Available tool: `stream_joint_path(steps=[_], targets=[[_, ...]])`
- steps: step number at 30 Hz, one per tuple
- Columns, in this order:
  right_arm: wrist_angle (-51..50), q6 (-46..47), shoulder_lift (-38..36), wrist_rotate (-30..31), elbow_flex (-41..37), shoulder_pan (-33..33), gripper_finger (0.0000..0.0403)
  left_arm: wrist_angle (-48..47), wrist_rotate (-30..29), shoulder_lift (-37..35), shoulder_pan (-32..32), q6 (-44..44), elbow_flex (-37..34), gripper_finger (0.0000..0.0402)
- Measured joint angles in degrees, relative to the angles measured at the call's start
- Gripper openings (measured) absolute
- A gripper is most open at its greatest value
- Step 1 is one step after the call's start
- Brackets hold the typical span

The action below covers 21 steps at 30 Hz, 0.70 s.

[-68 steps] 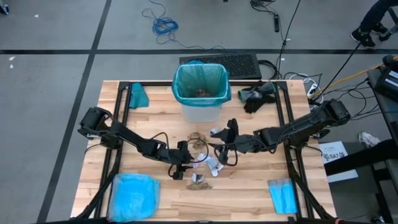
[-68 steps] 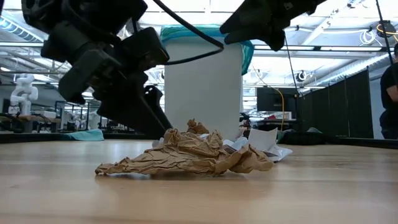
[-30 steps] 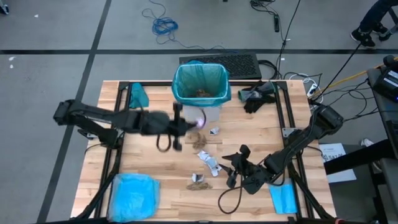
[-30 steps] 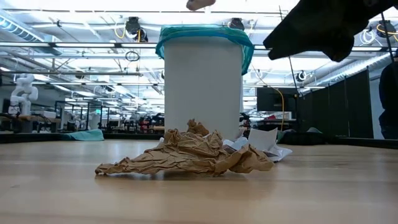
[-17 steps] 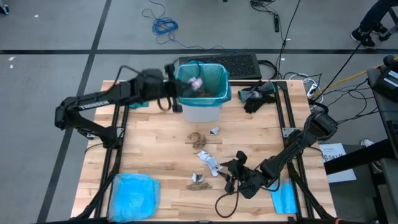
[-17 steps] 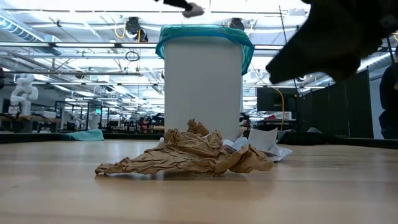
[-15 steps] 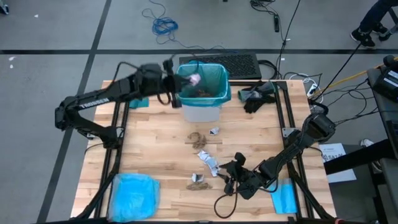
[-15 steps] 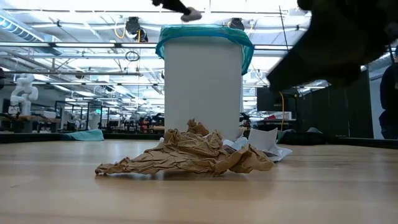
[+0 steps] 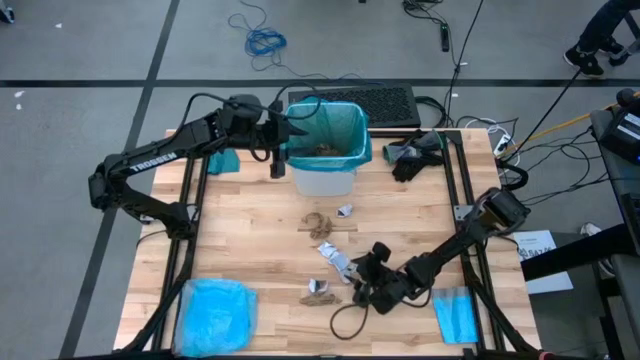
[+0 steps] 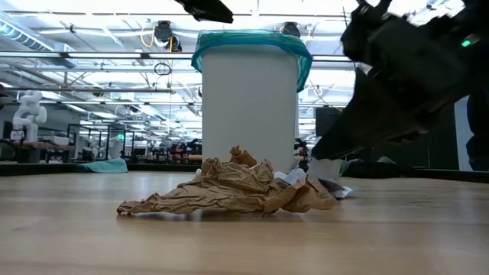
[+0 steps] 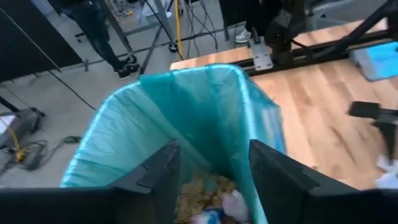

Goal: Place trash/remove bag and relplace
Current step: Put the white paper into the trash bin

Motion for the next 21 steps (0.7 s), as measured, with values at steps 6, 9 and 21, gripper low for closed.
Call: stream_joint_path(steps=[6,9,21], targets=[[-4.00,2.12,-0.01,-4.88,0.00,-3.43,0.0205,-6.07,-0.70,-0.02,-6.58,-2.29,0.00,0.0198],[-5.11,2.58,-0.01,-5.85,0.00,-4.14,0.0153,-10.11,-3.47,-0.02,-10.67,-3.98,0.00,0.0195],[-3.06,1.43,-1.04,-4.30,0.02,-3.71,0.0002,-15.20,-15.93,-0.07,-25.53,-12.90,-5.49,0.0166]])
